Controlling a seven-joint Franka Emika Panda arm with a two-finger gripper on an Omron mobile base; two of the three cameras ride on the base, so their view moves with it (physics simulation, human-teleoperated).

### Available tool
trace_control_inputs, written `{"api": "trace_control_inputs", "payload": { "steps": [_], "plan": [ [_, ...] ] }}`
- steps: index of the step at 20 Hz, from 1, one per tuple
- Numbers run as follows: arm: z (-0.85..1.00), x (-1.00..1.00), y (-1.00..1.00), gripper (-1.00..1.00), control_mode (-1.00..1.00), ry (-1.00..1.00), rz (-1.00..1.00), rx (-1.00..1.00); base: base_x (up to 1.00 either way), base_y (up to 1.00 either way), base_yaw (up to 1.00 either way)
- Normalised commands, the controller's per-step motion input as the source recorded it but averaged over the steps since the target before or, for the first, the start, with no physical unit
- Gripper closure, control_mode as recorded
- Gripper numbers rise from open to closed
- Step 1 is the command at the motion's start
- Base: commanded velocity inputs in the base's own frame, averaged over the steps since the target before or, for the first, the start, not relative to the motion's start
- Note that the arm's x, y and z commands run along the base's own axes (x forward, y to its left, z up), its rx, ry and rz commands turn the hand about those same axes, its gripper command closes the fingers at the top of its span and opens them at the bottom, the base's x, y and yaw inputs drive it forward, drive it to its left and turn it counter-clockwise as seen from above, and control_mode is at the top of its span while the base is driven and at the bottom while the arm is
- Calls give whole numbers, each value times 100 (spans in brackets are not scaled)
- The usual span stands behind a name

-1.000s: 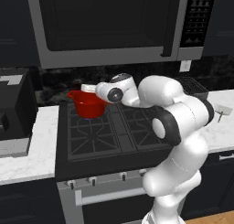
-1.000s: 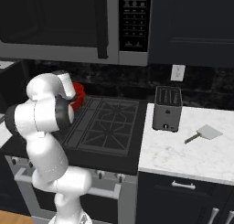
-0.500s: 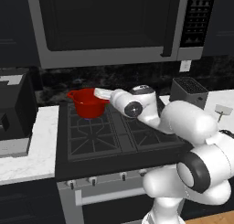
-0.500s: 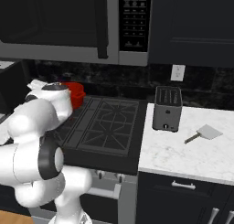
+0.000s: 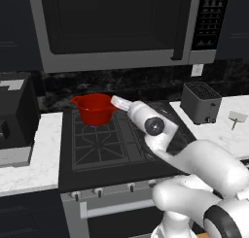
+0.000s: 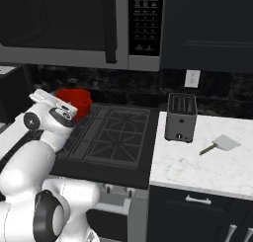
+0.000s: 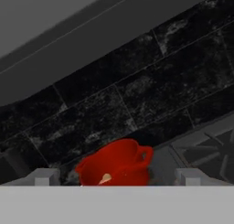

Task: Put the squash and garlic in the pot. Retrieve the spatula and lightly stir the vegetables in the pot.

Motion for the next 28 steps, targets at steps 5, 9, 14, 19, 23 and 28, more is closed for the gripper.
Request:
{"api": "trace_control_inputs", "payload": {
  "steps": [5, 9, 14, 19, 23, 28],
  "plan": [
    [100, -45, 0, -100, -100, 25, -16, 13, 0, 0, 0],
    [100, -55, -7, -100, -100, 30, -19, 15, 0, 0, 0],
    [23, -66, -55, -100, -100, 34, -29, 13, 0, 0, 0],
    [-55, -46, -98, -100, -100, 25, -43, 31, 0, 0, 0],
    [-53, -3, -70, -100, -100, 7, -71, 31, 0, 0, 0],
    [-37, 1, -36, -100, -100, -4, -79, 18, 0, 0, 0]
  ]
}}
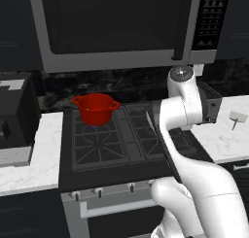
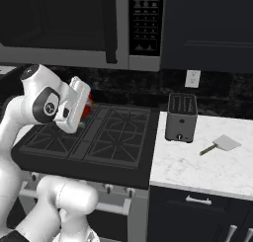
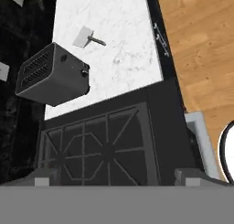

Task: Put the squash and garlic in the pot. Retrieve the spatula and lightly stir the vegetables in the pot.

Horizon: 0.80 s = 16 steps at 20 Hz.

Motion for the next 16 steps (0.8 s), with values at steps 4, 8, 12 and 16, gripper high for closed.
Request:
{"api": "trace_control_inputs", "payload": {
  "steps": [4, 8, 12, 16],
  "plan": [
    [-13, 1, -42, -100, -100, -9, -70, 21, 0, 0, 0],
    [0, 0, -81, -100, -100, -9, -49, 36, 0, 0, 0],
    [-5, -3, -99, -100, -100, -23, -34, 44, 0, 0, 0],
    [-6, -1, -90, -100, -100, -34, -34, 35, 0, 0, 0]
  ]
}}
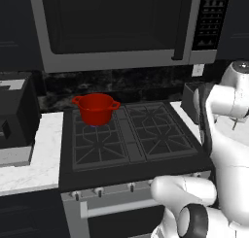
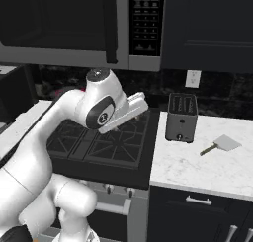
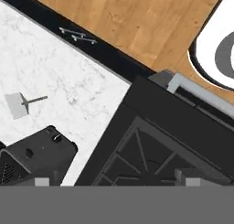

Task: Put the squash and garlic in the pot. Retrieve the spatula and lightly stir the vegetables in the pot.

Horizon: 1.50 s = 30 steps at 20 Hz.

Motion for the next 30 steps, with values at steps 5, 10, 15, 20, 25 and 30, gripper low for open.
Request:
{"api": "trace_control_inputs", "payload": {
  "steps": [5, 10, 15, 20, 25, 30],
  "plan": [
    [-11, 3, -71, -100, -100, -26, -45, 18, 0, 0, 0],
    [-27, 22, -53, -100, -100, -3, -60, 12, 0, 0, 0],
    [-45, 31, -30, -100, -100, -5, -49, 21, 0, 0, 0],
    [-34, 66, -12, -100, -100, -5, -40, 27, 0, 0, 0],
    [-33, 91, 0, -100, -100, 0, -41, 16, 0, 0, 0],
    [-49, 98, 0, -100, -100, 0, -43, 9, 0, 0, 0]
  ]
}}
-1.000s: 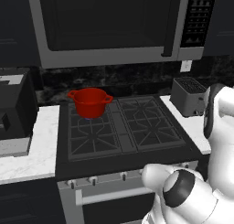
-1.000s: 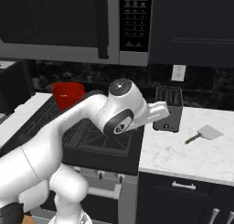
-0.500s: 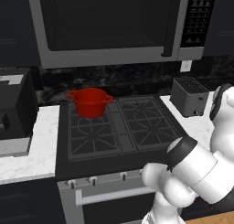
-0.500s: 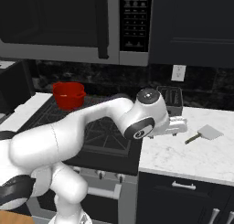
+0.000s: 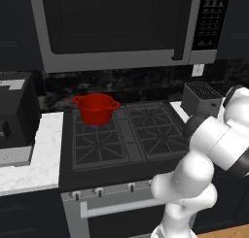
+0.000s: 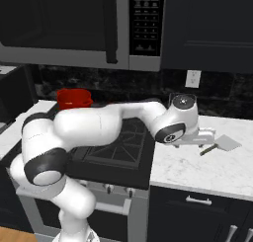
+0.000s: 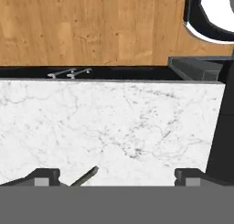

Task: Put the squash and garlic in the pot. Retrieve the spatula and lightly stir the vegetables in the pot.

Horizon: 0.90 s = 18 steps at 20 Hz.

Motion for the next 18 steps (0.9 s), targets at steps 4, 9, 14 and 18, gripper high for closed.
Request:
{"api": "trace_control_inputs", "payload": {
  "steps": [4, 9, 14, 18],
  "plan": [
    [-62, 72, 0, -100, -100, 0, -40, 12, 0, 0, 0],
    [-49, 69, 2, -100, -100, -1, -38, 12, 0, 0, 0],
    [-26, 79, 19, -100, -100, -1, -35, 9, 0, 0, 0],
    [-23, 74, 6, -100, -100, -1, -36, 5, 0, 0, 0]
  ]
}}
